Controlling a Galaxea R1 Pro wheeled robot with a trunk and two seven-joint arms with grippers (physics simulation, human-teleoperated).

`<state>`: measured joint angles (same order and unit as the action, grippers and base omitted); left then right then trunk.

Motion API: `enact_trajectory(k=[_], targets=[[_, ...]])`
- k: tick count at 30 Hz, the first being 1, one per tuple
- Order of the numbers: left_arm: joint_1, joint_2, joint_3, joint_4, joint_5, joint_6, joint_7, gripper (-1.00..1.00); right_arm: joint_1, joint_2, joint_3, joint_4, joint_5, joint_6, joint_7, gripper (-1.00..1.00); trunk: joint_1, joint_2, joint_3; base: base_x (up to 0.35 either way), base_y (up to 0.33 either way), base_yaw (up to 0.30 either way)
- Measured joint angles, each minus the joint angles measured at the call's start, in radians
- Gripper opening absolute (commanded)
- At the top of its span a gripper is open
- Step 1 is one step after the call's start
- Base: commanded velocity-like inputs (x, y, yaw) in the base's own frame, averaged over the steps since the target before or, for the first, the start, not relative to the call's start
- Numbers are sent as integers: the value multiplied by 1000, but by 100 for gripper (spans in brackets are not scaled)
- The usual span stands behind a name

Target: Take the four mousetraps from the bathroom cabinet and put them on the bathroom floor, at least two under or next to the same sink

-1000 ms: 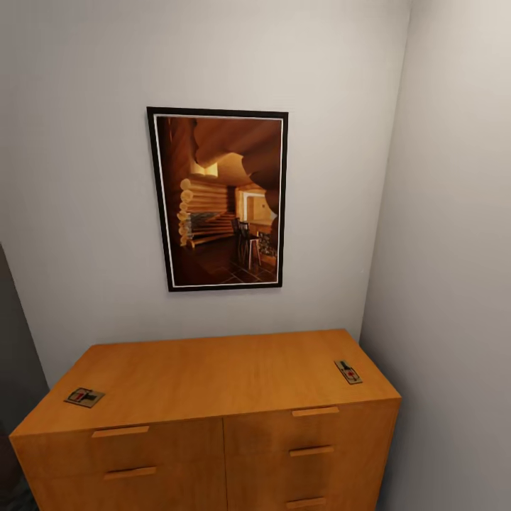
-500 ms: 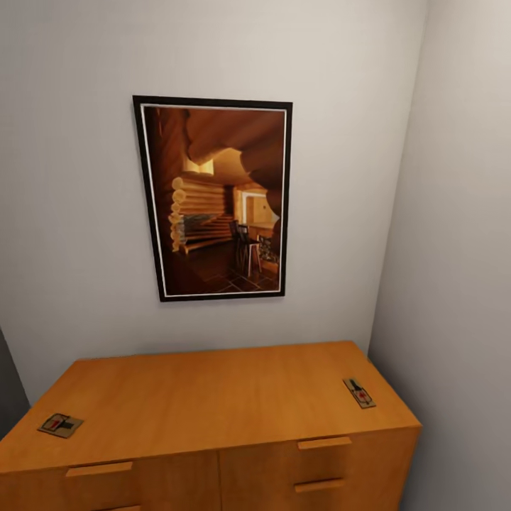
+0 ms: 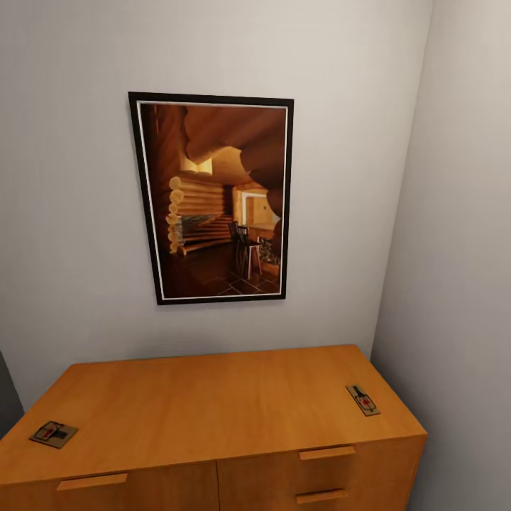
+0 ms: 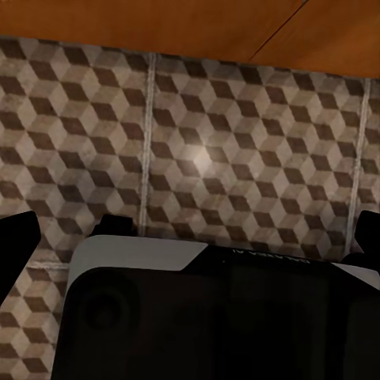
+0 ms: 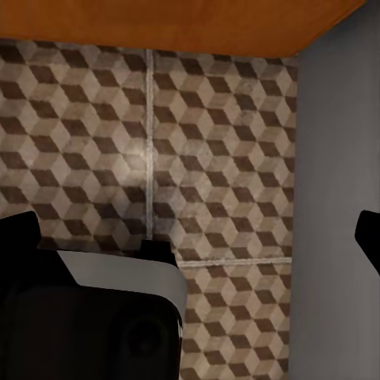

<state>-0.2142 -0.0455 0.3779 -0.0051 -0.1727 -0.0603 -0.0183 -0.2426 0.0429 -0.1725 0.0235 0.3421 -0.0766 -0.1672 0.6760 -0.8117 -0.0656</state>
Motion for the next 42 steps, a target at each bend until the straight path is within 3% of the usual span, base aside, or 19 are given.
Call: enact_trajectory(k=[32,42], targets=[[0,0,-3,-6,-10,6,-12,100,0,-2,1,-4,2,-1,12,100,0,0,0,0,0,0],[-2,-1,-9,-68,-19,27,-14,100,-1,-3,-3,-17,3,5,41,100,0,0,0,0,0,0]])
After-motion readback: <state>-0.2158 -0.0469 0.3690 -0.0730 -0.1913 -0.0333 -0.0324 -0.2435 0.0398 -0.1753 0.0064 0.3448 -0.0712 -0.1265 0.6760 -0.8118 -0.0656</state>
